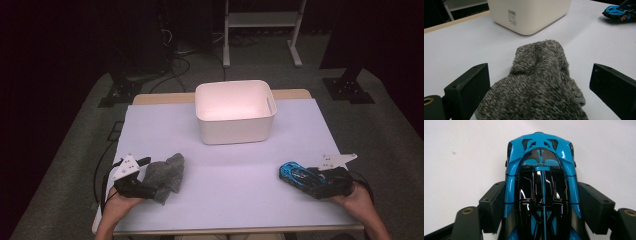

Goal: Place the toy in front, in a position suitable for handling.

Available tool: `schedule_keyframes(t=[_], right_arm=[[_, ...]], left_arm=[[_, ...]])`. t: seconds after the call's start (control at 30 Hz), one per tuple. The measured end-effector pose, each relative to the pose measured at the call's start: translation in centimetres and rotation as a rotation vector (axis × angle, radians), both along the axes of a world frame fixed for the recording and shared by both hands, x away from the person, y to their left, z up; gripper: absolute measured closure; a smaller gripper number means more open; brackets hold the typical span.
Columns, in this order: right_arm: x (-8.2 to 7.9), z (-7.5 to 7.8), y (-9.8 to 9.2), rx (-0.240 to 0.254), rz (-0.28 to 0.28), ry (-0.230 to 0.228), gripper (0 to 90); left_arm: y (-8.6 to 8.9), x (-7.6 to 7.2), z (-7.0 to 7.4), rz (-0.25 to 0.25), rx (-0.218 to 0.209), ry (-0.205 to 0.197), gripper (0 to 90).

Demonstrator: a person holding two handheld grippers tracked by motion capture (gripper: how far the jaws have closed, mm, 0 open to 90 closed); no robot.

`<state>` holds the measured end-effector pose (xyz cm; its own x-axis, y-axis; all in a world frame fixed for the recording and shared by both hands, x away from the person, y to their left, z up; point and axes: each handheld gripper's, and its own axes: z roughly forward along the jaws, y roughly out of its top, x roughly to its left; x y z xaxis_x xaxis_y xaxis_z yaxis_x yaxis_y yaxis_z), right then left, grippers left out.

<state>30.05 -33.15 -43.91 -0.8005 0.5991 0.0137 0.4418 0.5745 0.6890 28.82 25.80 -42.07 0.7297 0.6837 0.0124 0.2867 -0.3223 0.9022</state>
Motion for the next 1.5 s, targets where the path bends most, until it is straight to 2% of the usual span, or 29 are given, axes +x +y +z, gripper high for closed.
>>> schedule_keyframes(t=[0.03,0.1,0.23,0.43,0.5,0.53,0.57,0.63,0.7,0.73,0.77,0.8,0.87,0.97,1.03,1.27,1.33,1.37,1.5], right_arm=[[0.0,0.0,0.0,0.0,0.0,0.0,27.1],[0.3,1.1,0.6,0.022,0.033,-0.017,27.1],[0.6,3.1,2.5,0.004,0.103,-0.052,27.1],[1.3,6.4,7.8,-0.003,0.273,-0.101,27.1],[1.4,6.7,8.5,-0.003,0.293,-0.104,27.1],[1.6,6.9,9.5,-0.005,0.323,-0.105,27.1],[1.9,7.2,11.7,-0.018,0.377,-0.106,27.1],[2.0,7.2,12.4,-0.022,0.395,-0.104,27.1],[2.4,6.7,15.0,-0.04,0.45,-0.088,27.1],[2.4,6.7,15.0,-0.04,0.45,-0.088,27.1],[2.7,6.1,16.2,-0.049,0.476,-0.075,27.0],[2.8,5.8,16.7,-0.05,0.478,-0.064,27.1],[2.9,5.5,17.0,-0.05,0.488,-0.057,27.1],[3.1,3.8,18.5,-0.071,0.52,-0.024,27.0],[3.1,3.4,18.7,-0.081,0.526,-0.018,27.1],[3.0,0.2,19.8,-0.126,0.565,0.025,26.9],[3.0,-0.1,19.8,-0.117,0.565,0.033,26.9],[3.0,-0.5,19.8,-0.092,0.559,0.038,26.8],[3.0,-0.6,19.9,-0.084,0.557,0.043,25.8]], left_arm=[[0.0,0.0,0.0,0.0,0.0,0.0,2.1],[0.0,0.0,0.0,0.001,-0.003,0.0,2.1],[0.0,0.0,0.0,0.002,-0.003,0.001,2.1],[-0.1,-0.1,0.1,-0.007,-0.003,0.0,2.1],[-0.1,-0.1,0.1,-0.009,-0.003,0.0,2.2],[-0.2,-0.1,0.1,-0.012,-0.005,0.0,2.2],[-0.2,-0.1,0.1,-0.014,-0.001,0.001,2.1],[-0.2,-0.1,0.1,-0.016,-0.002,0.001,2.1],[-0.2,-0.2,0.1,-0.02,-0.004,0.001,2.1],[-0.2,-0.2,0.1,-0.021,-0.006,0.003,2.1],[-0.3,-0.2,0.1,-0.026,-0.004,0.003,2.2],[-0.3,-0.2,0.1,-0.028,-0.001,0.005,2.2],[-0.3,-0.2,0.1,-0.032,-0.001,0.006,2.2],[-0.5,-0.2,0.1,-0.037,-0.004,0.009,2.2],[-0.5,-0.2,0.1,-0.039,-0.003,0.011,2.2],[-0.7,-0.1,-0.1,-0.058,0.008,0.023,2.3],[-0.7,-0.1,-0.1,-0.059,0.007,0.025,2.4],[-0.8,-0.1,-0.1,-0.061,0.007,0.026,3.0],[-0.9,-0.1,-0.2,-0.068,0.015,0.035,3.9]])
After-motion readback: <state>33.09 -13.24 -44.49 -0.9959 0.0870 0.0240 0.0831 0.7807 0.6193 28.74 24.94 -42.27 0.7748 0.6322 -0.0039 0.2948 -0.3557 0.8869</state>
